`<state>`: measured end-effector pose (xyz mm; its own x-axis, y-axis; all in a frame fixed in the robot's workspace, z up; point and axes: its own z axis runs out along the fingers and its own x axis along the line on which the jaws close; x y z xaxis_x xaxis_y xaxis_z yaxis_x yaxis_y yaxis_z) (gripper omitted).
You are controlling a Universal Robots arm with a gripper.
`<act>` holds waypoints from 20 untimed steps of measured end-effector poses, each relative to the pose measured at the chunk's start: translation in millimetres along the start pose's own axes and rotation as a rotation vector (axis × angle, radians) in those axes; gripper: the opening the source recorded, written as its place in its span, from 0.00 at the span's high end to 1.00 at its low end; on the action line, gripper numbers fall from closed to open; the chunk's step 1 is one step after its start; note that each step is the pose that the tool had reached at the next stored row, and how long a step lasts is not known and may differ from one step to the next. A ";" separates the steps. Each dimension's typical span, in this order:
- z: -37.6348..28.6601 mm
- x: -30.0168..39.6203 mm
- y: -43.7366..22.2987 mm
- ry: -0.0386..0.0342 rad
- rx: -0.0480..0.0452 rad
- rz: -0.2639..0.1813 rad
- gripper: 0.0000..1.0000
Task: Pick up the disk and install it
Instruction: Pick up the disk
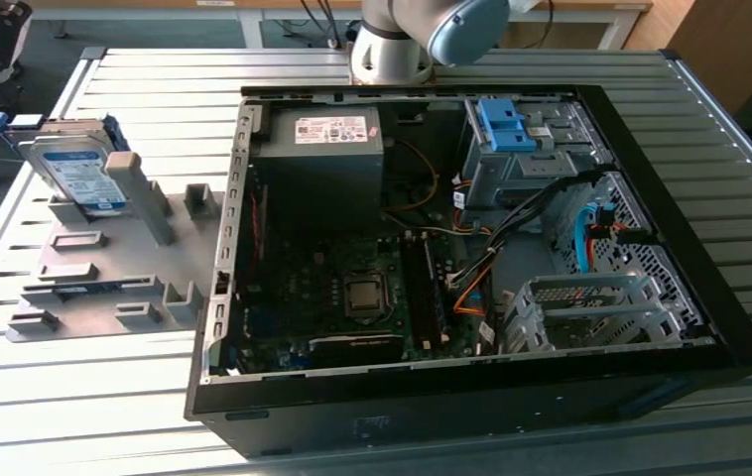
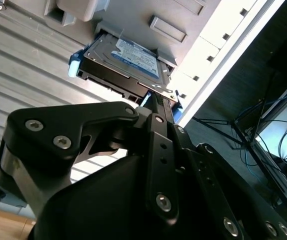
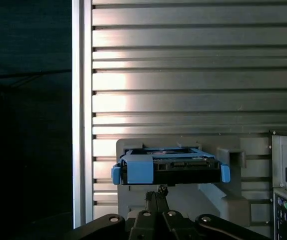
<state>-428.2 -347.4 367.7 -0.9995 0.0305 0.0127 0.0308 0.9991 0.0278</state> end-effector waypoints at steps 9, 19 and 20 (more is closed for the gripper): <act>0.9 0.0 0.0 0.0000 0.0000 0.000 0.89; 1.1 0.0 0.0 0.0013 0.0006 -0.052 0.89; 1.1 0.0 0.0 0.0018 0.0009 -0.067 0.89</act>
<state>-428.2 -347.4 366.6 -0.9993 -0.0364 0.0127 -0.0360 0.9990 0.0278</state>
